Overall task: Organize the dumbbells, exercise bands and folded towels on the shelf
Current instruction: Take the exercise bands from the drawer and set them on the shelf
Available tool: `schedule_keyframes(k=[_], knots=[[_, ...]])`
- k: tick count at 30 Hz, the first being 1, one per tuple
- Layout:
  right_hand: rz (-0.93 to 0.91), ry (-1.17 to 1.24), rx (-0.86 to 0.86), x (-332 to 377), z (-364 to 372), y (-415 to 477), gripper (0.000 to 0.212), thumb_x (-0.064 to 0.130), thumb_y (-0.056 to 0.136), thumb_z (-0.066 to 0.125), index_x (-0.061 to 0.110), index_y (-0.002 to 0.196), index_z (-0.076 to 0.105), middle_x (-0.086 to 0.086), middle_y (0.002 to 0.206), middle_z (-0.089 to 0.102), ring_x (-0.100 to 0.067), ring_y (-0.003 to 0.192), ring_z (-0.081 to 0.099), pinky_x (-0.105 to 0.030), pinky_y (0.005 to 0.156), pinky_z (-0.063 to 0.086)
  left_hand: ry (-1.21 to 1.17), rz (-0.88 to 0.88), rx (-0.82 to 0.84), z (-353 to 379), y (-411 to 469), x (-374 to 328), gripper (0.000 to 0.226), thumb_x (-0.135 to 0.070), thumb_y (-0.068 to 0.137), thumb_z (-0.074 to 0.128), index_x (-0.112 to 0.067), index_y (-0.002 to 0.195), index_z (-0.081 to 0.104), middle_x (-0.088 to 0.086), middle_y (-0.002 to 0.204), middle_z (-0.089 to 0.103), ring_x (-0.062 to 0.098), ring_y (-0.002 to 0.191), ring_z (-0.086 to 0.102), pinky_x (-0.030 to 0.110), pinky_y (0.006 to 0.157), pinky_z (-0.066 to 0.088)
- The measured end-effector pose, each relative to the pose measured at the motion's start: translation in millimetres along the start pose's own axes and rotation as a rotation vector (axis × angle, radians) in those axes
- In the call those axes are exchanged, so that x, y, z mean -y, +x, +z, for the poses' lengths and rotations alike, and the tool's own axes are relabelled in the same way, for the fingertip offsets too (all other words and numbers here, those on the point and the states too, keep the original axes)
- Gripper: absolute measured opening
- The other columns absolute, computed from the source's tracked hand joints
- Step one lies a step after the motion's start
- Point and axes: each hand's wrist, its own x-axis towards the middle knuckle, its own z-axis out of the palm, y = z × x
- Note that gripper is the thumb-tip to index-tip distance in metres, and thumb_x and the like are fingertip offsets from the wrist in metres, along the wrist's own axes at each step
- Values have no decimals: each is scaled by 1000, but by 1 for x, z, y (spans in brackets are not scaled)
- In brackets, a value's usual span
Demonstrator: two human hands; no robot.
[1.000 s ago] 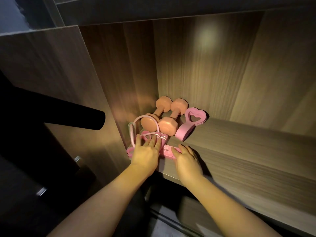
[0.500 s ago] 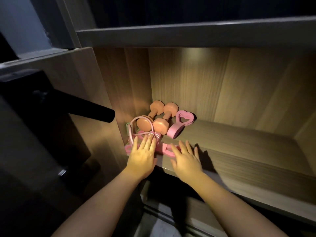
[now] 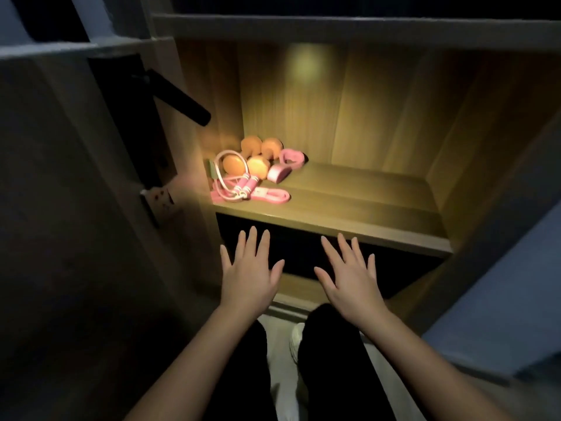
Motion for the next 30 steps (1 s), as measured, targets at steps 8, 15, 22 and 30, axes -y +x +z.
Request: schedule_keyframes(k=[8, 15, 22, 30], knots=[[-1, 17, 39, -20, -9, -11, 62, 56, 98, 29, 46, 149, -6, 9, 161, -14, -15, 145, -24, -45, 117, -12, -75, 53, 45, 1, -3, -10, 90, -72, 76, -9, -31, 156, 2, -6, 163, -6, 14, 148, -16, 41, 115, -12], [124, 74, 216, -24, -10, 60, 64, 58, 97, 27, 43, 151, -6, 5, 161, -16, -19, 145, -25, -48, 119, -9, -144, -2, 263, 10, 62, -10, 74, -68, 91, 9, -32, 155, 4, -9, 163, -7, 11, 147, -18, 41, 120, -10], [155, 34, 282, 5, -101, 111, 68, 62, 97, 24, 38, 154, -4, 1, 162, -15, -24, 146, -24, -53, 119, -6, -137, -8, 356, -72, 111, -39, 68, -61, 97, 20, -27, 155, 14, -3, 164, 5, 16, 150, -9, 42, 120, -2], [174, -56, 363, 48, -235, 102, 67, 65, 95, 18, 39, 154, -3, 0, 162, -13, -27, 147, -21, -56, 117, -11, -176, 111, 473, -197, 122, -79, 81, -70, 86, 9, -27, 155, 13, -2, 164, 3, 16, 150, -8, 42, 121, 1]])
